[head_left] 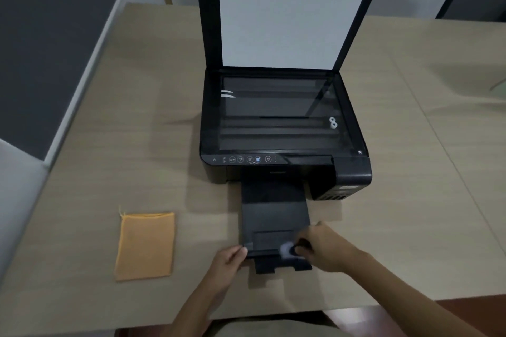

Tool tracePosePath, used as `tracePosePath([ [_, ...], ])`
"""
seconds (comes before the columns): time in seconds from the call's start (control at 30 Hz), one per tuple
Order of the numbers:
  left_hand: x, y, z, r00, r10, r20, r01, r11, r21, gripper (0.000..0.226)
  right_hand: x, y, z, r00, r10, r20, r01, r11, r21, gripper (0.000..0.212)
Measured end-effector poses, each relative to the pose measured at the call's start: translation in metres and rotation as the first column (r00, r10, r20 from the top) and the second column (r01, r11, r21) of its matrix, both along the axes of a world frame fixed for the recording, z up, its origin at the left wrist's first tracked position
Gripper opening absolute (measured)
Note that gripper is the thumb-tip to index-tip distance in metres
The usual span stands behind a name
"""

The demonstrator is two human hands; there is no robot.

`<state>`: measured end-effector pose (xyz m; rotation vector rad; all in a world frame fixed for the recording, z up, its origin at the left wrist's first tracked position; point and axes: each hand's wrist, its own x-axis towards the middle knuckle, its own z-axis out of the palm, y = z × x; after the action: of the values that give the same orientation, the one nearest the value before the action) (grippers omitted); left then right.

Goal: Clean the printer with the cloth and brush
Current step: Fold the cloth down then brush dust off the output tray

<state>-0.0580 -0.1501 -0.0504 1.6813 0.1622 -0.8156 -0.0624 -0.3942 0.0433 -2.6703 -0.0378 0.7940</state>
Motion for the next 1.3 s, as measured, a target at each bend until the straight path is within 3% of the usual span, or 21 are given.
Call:
tracePosePath([
  [0.1, 0.003, -0.002, 0.004, 0.998, -0.048, 0.035, 0.047, 0.999, 0.024, 0.027, 0.005, -0.023, -0.002, 0.944, -0.298, 0.143, 0.291, 0.955, 0.063, 0.024],
  [0.13, 0.002, -0.004, 0.005, 0.997, -0.057, 0.048, 0.056, 0.998, 0.040, 0.029, 0.006, -0.025, 0.001, 0.949, -0.294, 0.117, 0.292, 0.956, 0.033, 0.025],
  [0.23, 0.001, -0.002, 0.010, 0.997, -0.054, 0.057, 0.050, 0.997, 0.066, 0.040, 0.004, -0.006, 0.019, 0.985, 0.029, -0.168, -0.039, 0.998, -0.057, 0.035],
  [0.27, 0.002, -0.001, 0.011, 0.997, -0.053, 0.064, 0.048, 0.997, 0.066, 0.043, 0.005, 0.002, 0.025, 0.982, 0.070, -0.178, -0.075, 0.997, -0.024, 0.035],
  [0.3, 0.003, 0.000, 0.012, 0.996, -0.056, 0.069, 0.052, 0.997, 0.058, 0.045, 0.012, 0.006, 0.030, 0.988, 0.061, -0.141, -0.061, 0.998, 0.003, 0.031],
  [0.4, 0.005, 0.007, 0.017, 0.988, -0.069, 0.136, 0.059, 0.996, 0.072, 0.039, 0.042, 0.028, 0.039, 0.980, -0.188, 0.071, 0.173, 0.968, 0.183, 0.016],
  [0.5, 0.007, 0.035, 0.021, 0.954, 0.054, 0.295, -0.097, 0.986, 0.132, 0.019, 0.063, 0.078, 0.037, 0.952, -0.301, 0.054, 0.256, 0.881, 0.399, 0.023],
  [0.57, 0.014, 0.067, 0.022, 0.860, 0.135, 0.491, -0.273, 0.936, 0.220, 0.027, 0.066, 0.114, 0.024, 0.962, -0.271, -0.001, 0.240, 0.848, 0.472, 0.028],
  [0.67, 0.031, 0.118, 0.008, 0.722, 0.024, 0.691, -0.441, 0.786, 0.433, 0.045, 0.065, 0.159, -0.008, 0.960, -0.270, 0.077, 0.207, 0.867, 0.453, 0.032],
  [0.8, 0.038, 0.156, -0.027, 0.811, -0.184, 0.556, -0.311, 0.668, 0.676, 0.055, 0.055, 0.195, -0.047, 0.983, -0.171, 0.072, 0.147, 0.954, 0.261, 0.039],
  [0.93, 0.027, 0.165, -0.048, 0.814, -0.353, 0.461, -0.190, 0.588, 0.786, 0.062, 0.040, 0.207, -0.066, 0.999, -0.046, -0.024, 0.049, 0.985, 0.168, 0.055],
  [1.13, 0.023, 0.167, -0.049, 0.816, -0.447, 0.367, -0.129, 0.478, 0.869, 0.063, 0.033, 0.218, -0.075, 0.998, 0.034, 0.061, -0.042, 0.989, 0.142, 0.055],
  [1.3, 0.026, 0.168, -0.052, 0.822, -0.457, 0.340, -0.096, 0.477, 0.874, 0.065, 0.034, 0.215, -0.074, 0.998, 0.056, 0.028, -0.059, 0.991, 0.121, 0.053],
])
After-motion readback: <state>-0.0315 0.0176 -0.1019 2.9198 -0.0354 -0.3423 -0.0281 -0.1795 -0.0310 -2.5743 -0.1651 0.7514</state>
